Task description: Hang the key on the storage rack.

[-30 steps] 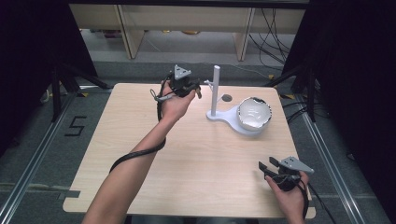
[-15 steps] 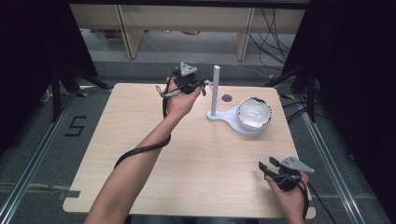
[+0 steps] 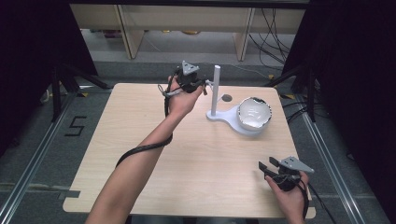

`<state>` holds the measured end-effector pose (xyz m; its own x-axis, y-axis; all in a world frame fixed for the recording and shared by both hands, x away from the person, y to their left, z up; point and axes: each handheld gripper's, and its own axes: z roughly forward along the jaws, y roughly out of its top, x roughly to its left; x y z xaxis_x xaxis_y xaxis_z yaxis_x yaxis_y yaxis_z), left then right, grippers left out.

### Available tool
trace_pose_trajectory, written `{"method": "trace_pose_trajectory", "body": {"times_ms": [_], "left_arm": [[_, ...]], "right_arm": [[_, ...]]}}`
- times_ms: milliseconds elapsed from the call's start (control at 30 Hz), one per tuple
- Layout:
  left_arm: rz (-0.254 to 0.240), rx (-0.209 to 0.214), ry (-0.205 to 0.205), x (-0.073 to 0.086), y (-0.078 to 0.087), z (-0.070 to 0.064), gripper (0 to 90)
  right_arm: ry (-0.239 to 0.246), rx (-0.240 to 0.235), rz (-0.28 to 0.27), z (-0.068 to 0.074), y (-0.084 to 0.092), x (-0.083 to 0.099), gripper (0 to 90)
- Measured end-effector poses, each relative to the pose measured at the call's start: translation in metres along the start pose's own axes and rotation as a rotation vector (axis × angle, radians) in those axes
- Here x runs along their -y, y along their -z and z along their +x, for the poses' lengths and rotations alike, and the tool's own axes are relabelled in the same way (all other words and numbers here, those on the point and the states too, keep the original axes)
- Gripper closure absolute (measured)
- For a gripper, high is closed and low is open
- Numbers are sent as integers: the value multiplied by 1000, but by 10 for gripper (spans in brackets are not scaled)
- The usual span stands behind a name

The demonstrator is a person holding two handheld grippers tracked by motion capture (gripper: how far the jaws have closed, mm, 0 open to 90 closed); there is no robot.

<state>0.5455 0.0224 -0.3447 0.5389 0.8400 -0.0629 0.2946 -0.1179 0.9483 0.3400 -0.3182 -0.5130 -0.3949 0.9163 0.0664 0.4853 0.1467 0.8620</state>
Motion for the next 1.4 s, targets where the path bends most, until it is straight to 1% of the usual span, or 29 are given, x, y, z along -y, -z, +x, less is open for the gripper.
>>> {"method": "trace_pose_trajectory", "body": {"times_ms": [167,200,233,267,300,333,433,500,567,600,667,700,733,767,867,1033,1133,1167,1200,1233,1267,1300,1333,1367,1400], "left_arm": [[-2,3,-7,-2,0,-3,886],[-1,2,-7,-2,0,-3,886],[0,0,-10,-2,-1,-3,886],[1,-1,-15,-3,-1,-4,885],[1,-1,-15,-3,-1,-4,886],[1,-4,-13,-4,-2,-4,886],[2,-5,-16,-4,-2,-5,886],[2,-8,-18,-5,-4,-6,885],[5,-9,-21,-6,-4,-6,885],[10,-8,-22,-7,-6,-6,885],[8,-3,-21,-7,-7,-8,887],[8,-3,-21,-7,-7,-8,894],[6,1,-25,-8,-8,-10,894],[3,7,-27,-9,-8,-13,894],[-3,11,-30,-11,-9,-16,893],[-13,15,-34,-11,-4,-16,882],[-16,19,-45,-9,5,-10,853],[-16,19,-45,-9,5,-10,839],[-18,21,-46,-8,8,-9,839],[-21,23,-50,-8,11,-7,825],[-23,24,-62,-7,17,-4,784],[-23,24,-62,-7,17,-4,759],[-21,37,-70,-5,22,-2,759],[-17,57,-80,-3,28,1,664],[-17,57,-80,-3,28,1,616]], "right_arm": [[2,2,2,0,0,0,479],[4,1,8,0,0,0,479],[-8,3,9,1,0,0,479],[-2,-1,14,1,1,0,479],[-2,-1,14,1,1,0,479],[-1,1,3,0,0,0,479],[-6,0,6,1,0,0,479],[6,1,1,0,0,0,479],[4,1,2,0,0,0,479],[-14,1,10,1,0,0,478],[-15,1,10,1,0,0,478],[12,-1,0,-1,-1,0,478],[12,-1,0,-1,-1,0,478],[-8,0,7,1,0,0,478],[-8,-1,7,1,0,0,478],[-11,-4,4,1,0,0,478],[-12,-7,0,1,0,0,478],[-12,-7,0,1,0,0,478],[0,-6,-4,0,0,0,478],[18,0,2,-1,0,0,479],[-1,-1,3,1,0,0,478],[-1,-1,3,1,0,0,478],[0,-1,4,1,0,0,478],[-6,-2,8,1,0,0,479],[-6,-2,8,1,0,0,479]]}}
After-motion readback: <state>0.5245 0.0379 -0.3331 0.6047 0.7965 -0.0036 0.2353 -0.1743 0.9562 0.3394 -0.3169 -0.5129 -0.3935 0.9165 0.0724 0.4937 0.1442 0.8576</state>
